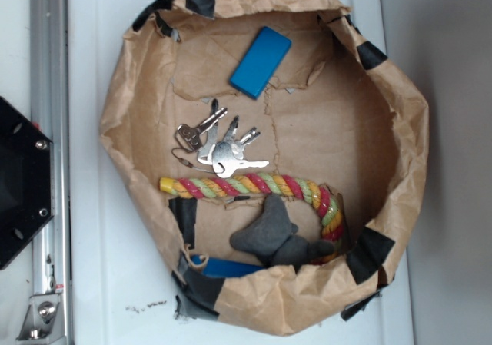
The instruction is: Grab the silver keys.
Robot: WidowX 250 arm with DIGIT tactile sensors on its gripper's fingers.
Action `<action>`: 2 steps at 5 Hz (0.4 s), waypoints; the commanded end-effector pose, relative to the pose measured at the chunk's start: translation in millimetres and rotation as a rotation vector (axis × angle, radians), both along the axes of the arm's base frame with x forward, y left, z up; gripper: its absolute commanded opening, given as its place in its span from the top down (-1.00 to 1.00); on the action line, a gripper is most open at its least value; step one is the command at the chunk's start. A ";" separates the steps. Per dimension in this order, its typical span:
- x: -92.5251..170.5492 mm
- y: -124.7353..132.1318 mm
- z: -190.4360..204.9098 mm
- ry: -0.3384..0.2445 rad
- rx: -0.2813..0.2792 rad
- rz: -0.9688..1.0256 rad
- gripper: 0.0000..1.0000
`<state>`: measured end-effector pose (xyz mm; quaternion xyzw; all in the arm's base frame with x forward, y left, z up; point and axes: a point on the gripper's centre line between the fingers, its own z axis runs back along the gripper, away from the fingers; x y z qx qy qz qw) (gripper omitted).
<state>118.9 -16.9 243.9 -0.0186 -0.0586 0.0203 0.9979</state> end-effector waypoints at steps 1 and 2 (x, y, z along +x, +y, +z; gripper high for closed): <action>0.0 0.0 0.0 0.000 0.000 0.000 -1.00; 42.7 -10.5 -10.9 -0.029 -0.048 -0.085 -1.00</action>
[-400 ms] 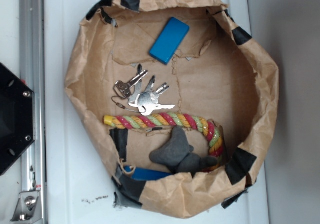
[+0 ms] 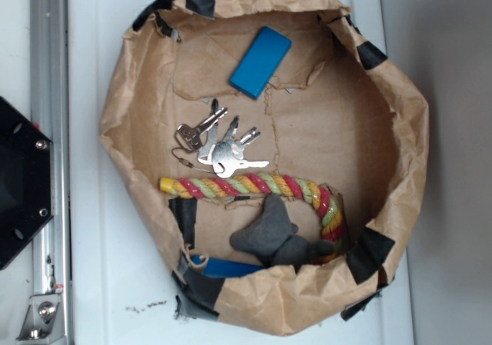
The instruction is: Grab the silver keys.
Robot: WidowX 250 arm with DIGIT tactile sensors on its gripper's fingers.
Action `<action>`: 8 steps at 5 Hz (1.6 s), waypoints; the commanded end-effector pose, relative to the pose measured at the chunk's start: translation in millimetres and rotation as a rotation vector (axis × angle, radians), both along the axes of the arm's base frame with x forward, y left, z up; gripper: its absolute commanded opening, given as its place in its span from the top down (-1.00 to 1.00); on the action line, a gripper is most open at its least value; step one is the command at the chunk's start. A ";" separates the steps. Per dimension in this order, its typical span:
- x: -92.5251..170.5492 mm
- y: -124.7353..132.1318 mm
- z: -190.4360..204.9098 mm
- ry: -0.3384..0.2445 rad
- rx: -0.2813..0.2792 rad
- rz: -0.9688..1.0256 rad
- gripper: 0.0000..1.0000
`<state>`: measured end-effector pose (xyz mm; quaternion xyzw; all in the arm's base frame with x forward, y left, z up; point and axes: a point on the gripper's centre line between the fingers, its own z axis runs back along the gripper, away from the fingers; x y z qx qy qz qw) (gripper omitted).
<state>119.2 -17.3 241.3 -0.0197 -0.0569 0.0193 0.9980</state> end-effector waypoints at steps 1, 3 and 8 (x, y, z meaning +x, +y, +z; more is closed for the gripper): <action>78.6 -4.9 -26.0 -0.119 0.001 -0.150 -1.00; 105.0 10.8 -46.9 -0.172 0.038 -0.281 -1.00; 150.6 40.0 -78.9 -0.095 0.028 -0.279 -1.00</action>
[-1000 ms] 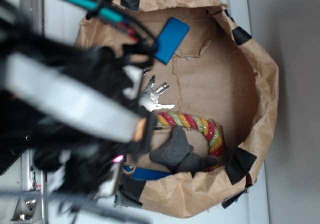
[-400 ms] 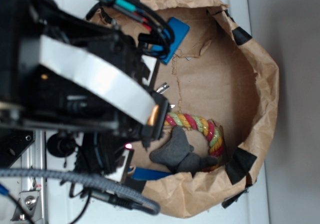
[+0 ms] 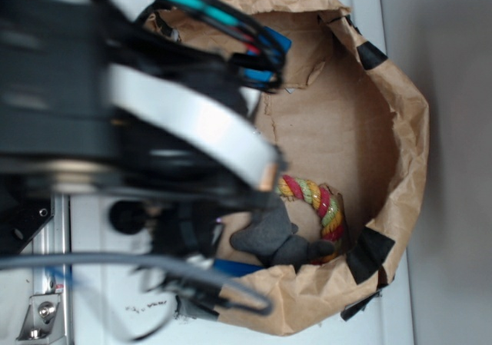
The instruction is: Grab the silver keys.
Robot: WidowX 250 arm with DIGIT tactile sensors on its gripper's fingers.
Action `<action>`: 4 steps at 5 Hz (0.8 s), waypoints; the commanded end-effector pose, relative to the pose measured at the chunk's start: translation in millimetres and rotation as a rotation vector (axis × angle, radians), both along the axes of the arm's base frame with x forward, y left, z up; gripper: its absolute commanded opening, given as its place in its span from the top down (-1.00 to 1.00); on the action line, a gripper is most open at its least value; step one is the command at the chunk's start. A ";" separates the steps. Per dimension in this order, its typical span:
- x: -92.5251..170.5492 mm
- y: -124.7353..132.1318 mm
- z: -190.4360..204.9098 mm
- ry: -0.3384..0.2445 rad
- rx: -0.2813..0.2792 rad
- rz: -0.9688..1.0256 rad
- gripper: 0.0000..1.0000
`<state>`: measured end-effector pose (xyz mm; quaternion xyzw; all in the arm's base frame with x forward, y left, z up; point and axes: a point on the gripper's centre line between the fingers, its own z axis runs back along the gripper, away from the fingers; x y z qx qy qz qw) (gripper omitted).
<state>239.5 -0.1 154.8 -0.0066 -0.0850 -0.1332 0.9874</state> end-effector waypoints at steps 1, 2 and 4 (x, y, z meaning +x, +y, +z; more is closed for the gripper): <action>35.4 42.3 -5.4 -0.037 0.000 -0.002 -1.00; 24.0 59.2 -18.3 -0.054 0.026 -0.066 -1.00; -6.5 68.5 -48.5 -0.048 0.132 -0.173 -1.00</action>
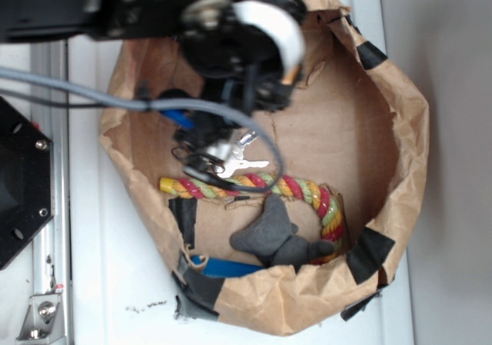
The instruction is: Grab the silver keys.
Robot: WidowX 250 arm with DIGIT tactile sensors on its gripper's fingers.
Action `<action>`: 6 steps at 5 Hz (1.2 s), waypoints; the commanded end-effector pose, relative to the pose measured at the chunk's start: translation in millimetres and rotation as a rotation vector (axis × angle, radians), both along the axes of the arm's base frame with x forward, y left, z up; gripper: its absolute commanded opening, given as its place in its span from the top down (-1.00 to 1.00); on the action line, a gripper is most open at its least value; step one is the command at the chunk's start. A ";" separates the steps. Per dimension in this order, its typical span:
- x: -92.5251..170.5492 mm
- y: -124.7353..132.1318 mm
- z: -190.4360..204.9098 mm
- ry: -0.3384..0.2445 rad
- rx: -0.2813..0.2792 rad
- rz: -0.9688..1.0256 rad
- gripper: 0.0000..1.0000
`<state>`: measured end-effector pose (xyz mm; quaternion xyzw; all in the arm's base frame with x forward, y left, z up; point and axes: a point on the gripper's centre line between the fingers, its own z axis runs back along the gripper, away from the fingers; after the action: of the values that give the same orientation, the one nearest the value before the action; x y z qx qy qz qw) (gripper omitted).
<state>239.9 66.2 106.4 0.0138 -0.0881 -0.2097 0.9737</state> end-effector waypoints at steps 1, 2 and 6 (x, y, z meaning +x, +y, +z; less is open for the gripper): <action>-21.2 -7.1 -12.5 -0.039 0.068 -0.056 -1.00; -21.2 -8.4 -13.7 -0.047 0.069 -0.038 -1.00; 0.4 -30.4 -20.5 -0.029 0.085 0.035 -1.00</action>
<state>229.1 39.3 73.3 0.0497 -0.0702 -0.1894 0.9781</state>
